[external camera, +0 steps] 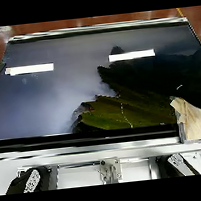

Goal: Fold the shirts.

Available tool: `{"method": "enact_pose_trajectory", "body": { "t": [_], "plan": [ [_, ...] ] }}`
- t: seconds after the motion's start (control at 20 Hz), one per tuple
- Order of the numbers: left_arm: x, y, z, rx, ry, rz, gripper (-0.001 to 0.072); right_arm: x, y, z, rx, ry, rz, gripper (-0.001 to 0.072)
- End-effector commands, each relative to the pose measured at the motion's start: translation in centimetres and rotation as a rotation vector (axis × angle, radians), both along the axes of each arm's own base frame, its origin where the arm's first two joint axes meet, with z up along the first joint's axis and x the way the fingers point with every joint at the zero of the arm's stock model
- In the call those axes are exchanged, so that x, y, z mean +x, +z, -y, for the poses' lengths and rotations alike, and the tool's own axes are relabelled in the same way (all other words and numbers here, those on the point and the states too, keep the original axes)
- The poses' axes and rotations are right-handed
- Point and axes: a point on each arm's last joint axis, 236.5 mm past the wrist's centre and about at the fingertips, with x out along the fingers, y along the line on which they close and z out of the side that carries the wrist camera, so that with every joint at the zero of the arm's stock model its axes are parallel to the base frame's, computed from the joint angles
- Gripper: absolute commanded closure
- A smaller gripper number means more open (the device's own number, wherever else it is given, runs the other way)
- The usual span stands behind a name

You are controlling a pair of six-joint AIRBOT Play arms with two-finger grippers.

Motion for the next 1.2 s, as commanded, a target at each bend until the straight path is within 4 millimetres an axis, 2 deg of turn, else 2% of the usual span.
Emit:
{"method": "enact_pose_trajectory", "body": {
  "t": [0.0,0.15,0.3,0.35,0.45,0.55,0.6,0.65,0.7,0.8,0.85,0.95,1.0,1.05,1.1,1.15],
  "plan": [
    [0.0,0.0,0.0,0.0,-0.001,0.0,0.0661,-4.3,-4.1,-1.0,0.064,-0.022,-0.192,0.0651],
    [0.0,0.0,0.0,-0.017,0.002,-0.015,0.0661,-5.7,-8.3,-2.1,0.113,-0.049,-0.252,0.0651],
    [0.0,0.0,0.1,-0.017,0.002,-0.016,0.0661,-6.6,-11.4,-2.3,0.126,-0.113,-0.289,0.0651],
    [0.0,0.0,0.0,-0.019,0.002,-0.017,0.0661,-7.4,-12.2,-2.1,0.122,-0.155,-0.321,0.0649],
    [0.0,0.0,0.0,-0.019,0.003,-0.017,0.0661,-10.3,-13.6,-1.8,0.106,-0.236,-0.442,0.0612],
    [0.0,0.0,0.0,-0.019,0.005,-0.016,0.0661,-13.8,-13.6,-0.8,0.028,-0.141,-0.582,0.0225],
    [0.2,0.1,-0.2,-0.022,0.015,-0.011,0.0661,-15.4,-12.9,-0.2,-0.011,-0.081,-0.65,0.0146],
    [0.7,0.2,-0.5,-0.028,0.032,-0.007,0.0662,-16.9,-11.7,0.7,-0.048,-0.055,-0.716,0.0146],
    [1.3,0.2,-1.0,-0.036,0.052,-0.004,0.0661,-17.4,-10.1,1.6,-0.073,-0.064,-0.744,0.0147],
    [2.8,-0.1,-1.9,-0.056,0.088,-0.008,0.0661,-15.8,-6.6,3.2,-0.115,-0.116,-0.683,0.0148],
    [3.3,-0.4,-1.9,-0.058,0.089,-0.014,0.0662,-14.1,-4.3,4.3,-0.158,-0.138,-0.607,0.0148],
    [4.0,-1.6,-1.2,-0.023,0.052,-0.022,0.0663,-9.5,1.9,7.0,-0.287,-0.173,-0.388,0.0148],
    [4.3,-3.1,-0.7,0.047,0.036,-0.04,0.0664,-6.3,5.8,8.1,-0.362,-0.17,-0.229,0.0149],
    [4.5,-5.2,-0.3,0.154,0.026,-0.073,0.0665,-2.2,10.4,8.5,-0.435,-0.164,-0.027,0.0149],
    [4.6,-7.9,-0.5,0.282,0.041,-0.139,0.0666,1.5,14.7,7.9,-0.486,-0.132,0.15,0.0149],
    [4.8,-10.5,-1.1,0.402,0.078,-0.215,0.0666,4.6,17.7,6.1,-0.509,-0.066,0.282,0.015]
  ]
}}
